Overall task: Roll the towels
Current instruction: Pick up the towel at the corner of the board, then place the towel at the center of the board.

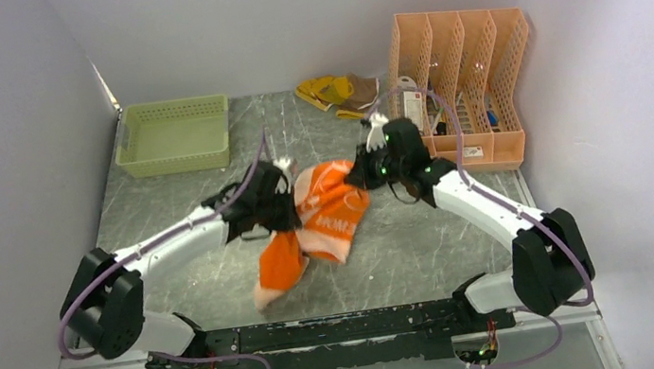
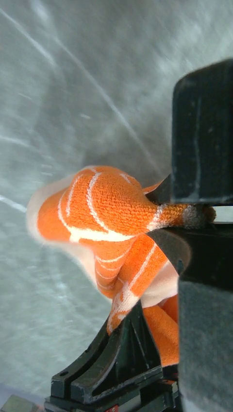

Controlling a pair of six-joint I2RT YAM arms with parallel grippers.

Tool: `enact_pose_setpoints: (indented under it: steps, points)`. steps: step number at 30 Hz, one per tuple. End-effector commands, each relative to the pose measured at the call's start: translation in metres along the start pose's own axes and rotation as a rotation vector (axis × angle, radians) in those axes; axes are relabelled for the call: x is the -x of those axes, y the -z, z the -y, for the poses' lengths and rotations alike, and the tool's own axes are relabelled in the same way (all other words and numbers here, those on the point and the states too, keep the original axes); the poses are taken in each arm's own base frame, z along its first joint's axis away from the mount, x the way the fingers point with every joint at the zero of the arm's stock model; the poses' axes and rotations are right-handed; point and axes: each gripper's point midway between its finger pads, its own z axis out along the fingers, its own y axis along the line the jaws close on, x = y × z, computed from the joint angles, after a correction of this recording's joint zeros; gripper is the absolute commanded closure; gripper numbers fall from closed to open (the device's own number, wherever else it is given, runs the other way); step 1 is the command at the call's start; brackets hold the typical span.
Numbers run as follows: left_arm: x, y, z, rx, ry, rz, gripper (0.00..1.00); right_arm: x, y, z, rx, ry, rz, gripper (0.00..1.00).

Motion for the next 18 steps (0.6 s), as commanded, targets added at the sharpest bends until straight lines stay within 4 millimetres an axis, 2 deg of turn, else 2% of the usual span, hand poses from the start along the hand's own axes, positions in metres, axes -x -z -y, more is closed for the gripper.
enact_pose_setpoints:
  steps: [1, 4, 6, 8, 9, 11, 12, 13, 14, 15, 16, 17, 18]
  points:
    - [0.082, 0.045, -0.069, 0.447, -0.224, 0.066, 0.93, 0.133, 0.023, 0.002, -0.087, 0.156, 0.307, 1.00]
    - [0.169, 0.087, -0.085, 0.659, -0.392, 0.178, 0.93, 0.187, 0.024, -0.010, -0.088, 0.191, 0.374, 1.00]
    - [0.211, 0.113, -0.087, 0.777, -0.454, 0.249, 0.93, 0.211, 0.025, -0.017, -0.088, 0.208, 0.397, 1.00]
    - [0.231, 0.128, -0.076, 0.754, -0.430, 0.313, 0.93, 0.220, 0.030, -0.021, -0.095, 0.215, 0.412, 1.00]
    - [0.231, 0.130, -0.074, 0.747, -0.408, 0.336, 0.93, 0.217, 0.034, -0.023, -0.100, 0.220, 0.416, 1.00]
    - [0.216, 0.130, -0.072, 0.710, -0.369, 0.351, 0.93, 0.196, 0.042, -0.025, -0.118, 0.228, 0.403, 1.00]
    - [0.198, 0.125, -0.072, 0.688, -0.357, 0.339, 0.93, 0.180, 0.048, -0.028, -0.127, 0.237, 0.397, 0.98]
    - [0.177, 0.118, -0.068, 0.651, -0.353, 0.325, 0.92, 0.156, 0.051, -0.030, -0.133, 0.245, 0.380, 0.95]
    - [0.148, 0.105, -0.064, 0.599, -0.356, 0.293, 0.83, 0.129, 0.055, -0.035, -0.132, 0.255, 0.366, 0.87]
    - [0.119, 0.091, -0.053, 0.505, -0.346, 0.262, 0.66, 0.098, 0.056, -0.032, -0.147, 0.249, 0.342, 0.70]
    - [0.086, 0.077, -0.048, 0.427, -0.324, 0.221, 0.51, 0.070, 0.060, -0.026, -0.172, 0.237, 0.335, 0.48]
    - [0.056, 0.066, -0.043, 0.353, -0.279, 0.185, 0.28, 0.055, 0.072, -0.022, -0.188, 0.212, 0.360, 0.26]
    - [0.036, 0.062, -0.041, 0.303, -0.237, 0.169, 0.03, 0.040, 0.076, -0.013, -0.211, 0.180, 0.364, 0.06]
